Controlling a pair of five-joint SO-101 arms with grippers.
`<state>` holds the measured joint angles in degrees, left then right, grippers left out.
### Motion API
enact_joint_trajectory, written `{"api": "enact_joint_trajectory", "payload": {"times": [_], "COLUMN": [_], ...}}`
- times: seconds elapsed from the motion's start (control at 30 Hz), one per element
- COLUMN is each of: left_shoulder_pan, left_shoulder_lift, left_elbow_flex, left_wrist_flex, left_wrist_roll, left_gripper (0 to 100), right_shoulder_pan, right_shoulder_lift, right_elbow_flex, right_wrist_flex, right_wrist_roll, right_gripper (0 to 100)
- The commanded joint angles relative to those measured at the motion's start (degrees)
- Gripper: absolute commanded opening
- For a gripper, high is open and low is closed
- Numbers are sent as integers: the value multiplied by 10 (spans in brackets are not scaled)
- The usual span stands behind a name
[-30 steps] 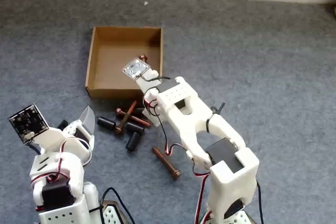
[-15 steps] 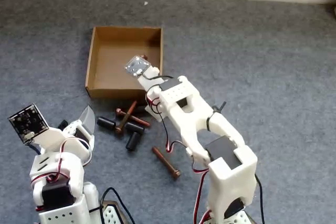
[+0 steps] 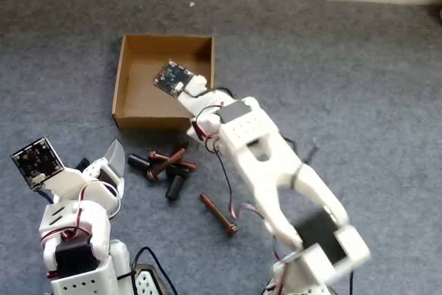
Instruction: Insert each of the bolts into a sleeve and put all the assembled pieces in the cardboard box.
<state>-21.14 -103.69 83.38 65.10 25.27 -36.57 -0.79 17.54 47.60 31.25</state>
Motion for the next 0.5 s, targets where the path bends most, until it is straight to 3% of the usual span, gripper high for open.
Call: {"api": "enact_joint_trajectory", "payload": {"times": [0.0, 0.23, 0.33, 0.47], "left_shoulder_pan": [-3, -3, -3, -3], "left_shoulder_lift": [-3, -3, -3, -3], "left_elbow_flex": [-2, -2, -2, -2], "left_wrist_flex": [-13, -13, -13, -13], "left_wrist_roll": [4, 4, 4, 4], "left_gripper": [270, 270, 270, 270], "right_shoulder_pan": [-3, -31, -33, -32], "right_shoulder_lift": [-193, -354, -362, -332], "right_elbow_flex": [20, 90, 124, 153], "right_wrist_flex": [-6, -6, -6, -6], "right_wrist_roll": [9, -4, -61, -194], "right_gripper": [4, 4, 36, 146]}}
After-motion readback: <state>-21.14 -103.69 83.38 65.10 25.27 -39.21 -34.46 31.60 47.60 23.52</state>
